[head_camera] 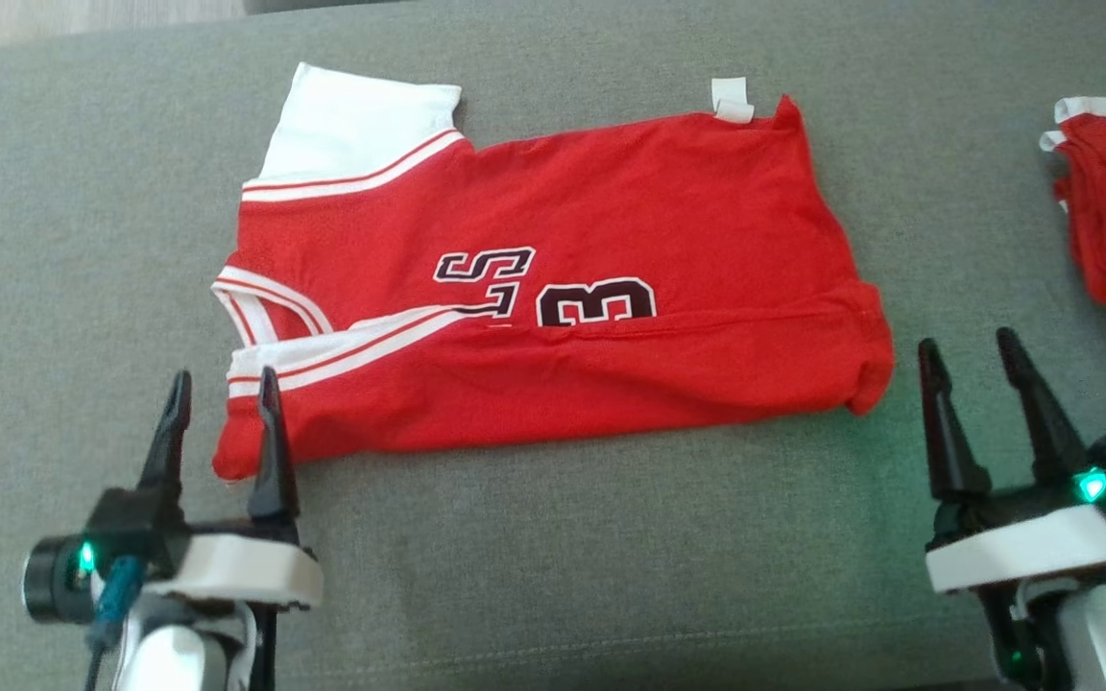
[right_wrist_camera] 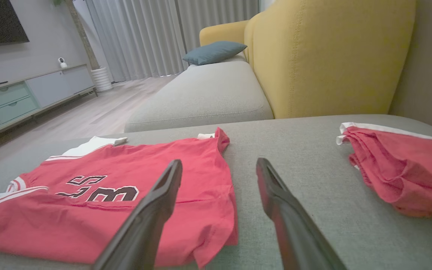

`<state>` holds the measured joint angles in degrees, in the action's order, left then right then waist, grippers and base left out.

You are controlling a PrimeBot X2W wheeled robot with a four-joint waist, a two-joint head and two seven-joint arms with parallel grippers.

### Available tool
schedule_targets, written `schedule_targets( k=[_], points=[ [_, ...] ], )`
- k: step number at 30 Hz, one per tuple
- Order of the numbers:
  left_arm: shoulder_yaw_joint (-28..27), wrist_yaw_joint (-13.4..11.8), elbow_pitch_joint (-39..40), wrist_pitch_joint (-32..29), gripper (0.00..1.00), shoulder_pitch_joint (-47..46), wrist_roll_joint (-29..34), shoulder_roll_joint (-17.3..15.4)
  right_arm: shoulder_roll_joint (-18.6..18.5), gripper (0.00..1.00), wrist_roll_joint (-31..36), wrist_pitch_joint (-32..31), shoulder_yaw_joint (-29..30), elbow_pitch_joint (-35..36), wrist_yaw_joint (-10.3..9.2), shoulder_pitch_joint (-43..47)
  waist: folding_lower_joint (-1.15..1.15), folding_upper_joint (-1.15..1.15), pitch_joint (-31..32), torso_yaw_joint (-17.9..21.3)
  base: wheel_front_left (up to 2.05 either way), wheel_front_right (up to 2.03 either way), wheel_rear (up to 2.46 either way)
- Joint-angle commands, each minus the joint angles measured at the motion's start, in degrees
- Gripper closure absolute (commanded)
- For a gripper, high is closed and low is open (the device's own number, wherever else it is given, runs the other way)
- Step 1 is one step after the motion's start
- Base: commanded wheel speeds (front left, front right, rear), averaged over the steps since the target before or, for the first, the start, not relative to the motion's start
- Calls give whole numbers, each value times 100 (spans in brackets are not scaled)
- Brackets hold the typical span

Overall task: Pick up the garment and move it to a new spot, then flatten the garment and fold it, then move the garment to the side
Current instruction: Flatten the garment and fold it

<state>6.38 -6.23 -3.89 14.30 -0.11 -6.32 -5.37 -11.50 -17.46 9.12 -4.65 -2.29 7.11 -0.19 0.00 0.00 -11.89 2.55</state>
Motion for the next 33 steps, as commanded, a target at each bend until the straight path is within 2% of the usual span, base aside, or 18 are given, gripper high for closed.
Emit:
schedule_targets(
  k=[1,12,20,29,33],
  points=[
    [-186,-46,214,69,0,-102,46,-38,-35,0,45,-20,-64,234,37,-43,0,0,11,5,0,0,0],
    [-106,-66,63,-2,0,-16,24,-49,74,0,35,-266,38,316,37,94,0,0,72,28,0,0,0],
    [-189,238,-874,-370,0,-388,-425,-93,-3,0,20,-671,-132,-248,37,-218,0,0,-167,14,0,0,0],
    [-263,602,-1887,-536,0,-1068,-896,-92,30,0,-154,-1050,-292,-1254,37,-989,0,0,-514,-50,0,0,0],
    [-224,749,-2224,-738,0,-1251,-1057,-68,-6,0,-263,-1419,-472,-1673,37,-1220,0,0,-599,-94,0,0,0]
  ],
)
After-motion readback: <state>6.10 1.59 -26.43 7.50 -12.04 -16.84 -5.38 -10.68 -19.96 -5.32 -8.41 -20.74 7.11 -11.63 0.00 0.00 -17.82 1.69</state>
